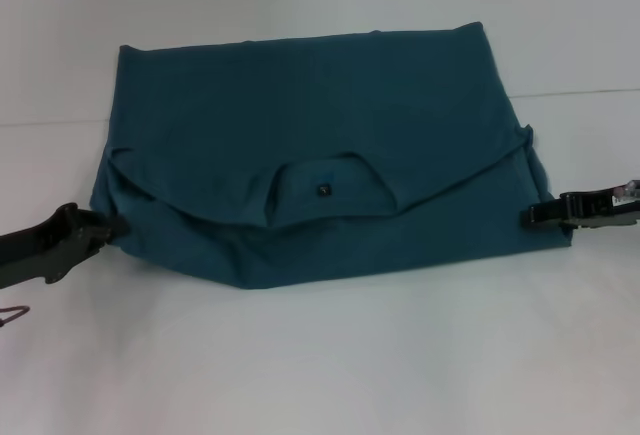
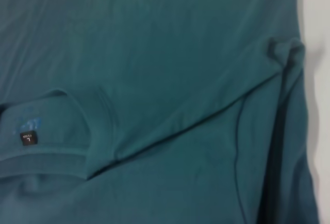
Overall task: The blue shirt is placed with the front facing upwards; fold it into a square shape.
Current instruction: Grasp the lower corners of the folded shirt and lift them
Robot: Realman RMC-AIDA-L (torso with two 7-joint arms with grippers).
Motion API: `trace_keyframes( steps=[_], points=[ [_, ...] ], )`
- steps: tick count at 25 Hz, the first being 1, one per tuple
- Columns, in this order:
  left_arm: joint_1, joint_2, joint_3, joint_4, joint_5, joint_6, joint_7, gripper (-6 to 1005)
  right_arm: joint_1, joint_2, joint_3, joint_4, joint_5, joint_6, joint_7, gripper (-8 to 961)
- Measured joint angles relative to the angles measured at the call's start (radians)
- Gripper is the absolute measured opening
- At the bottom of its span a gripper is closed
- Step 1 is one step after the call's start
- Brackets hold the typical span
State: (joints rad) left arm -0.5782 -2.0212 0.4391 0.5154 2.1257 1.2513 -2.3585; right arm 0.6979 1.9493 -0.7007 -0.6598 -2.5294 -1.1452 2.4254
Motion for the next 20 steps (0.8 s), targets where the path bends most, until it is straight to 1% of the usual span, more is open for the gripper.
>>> trace_keyframes(
  steps=[3, 8, 12, 17, 20],
  points=[
    [0.0, -0.004, 0.0, 0.0, -0.001, -0.003, 0.002, 22, 0.006, 0.009, -0.016, 0.017, -0.002, 0.027, -0.002, 701],
    [0.0, -0.007, 0.0, 0.002, -0.001, -0.004, 0.004, 21, 0.003, 0.007, -0.009, 0.016, 0.019, 0.027, 0.012, 701],
    [0.0, -0.007, -0.001, 0.002, -0.001, -0.002, 0.004, 21, 0.005, 0.001, -0.015, 0.02, 0.017, 0.014, 0.012, 577],
    [0.0, -0.007, -0.002, 0.001, -0.001, -0.004, 0.004, 21, 0.008, -0.003, -0.016, 0.024, 0.012, 0.011, 0.013, 344],
    [0.0, -0.007, -0.002, 0.002, -0.001, -0.004, 0.004, 21, 0.005, -0.005, -0.017, 0.023, 0.012, 0.007, 0.013, 290]
  ],
)
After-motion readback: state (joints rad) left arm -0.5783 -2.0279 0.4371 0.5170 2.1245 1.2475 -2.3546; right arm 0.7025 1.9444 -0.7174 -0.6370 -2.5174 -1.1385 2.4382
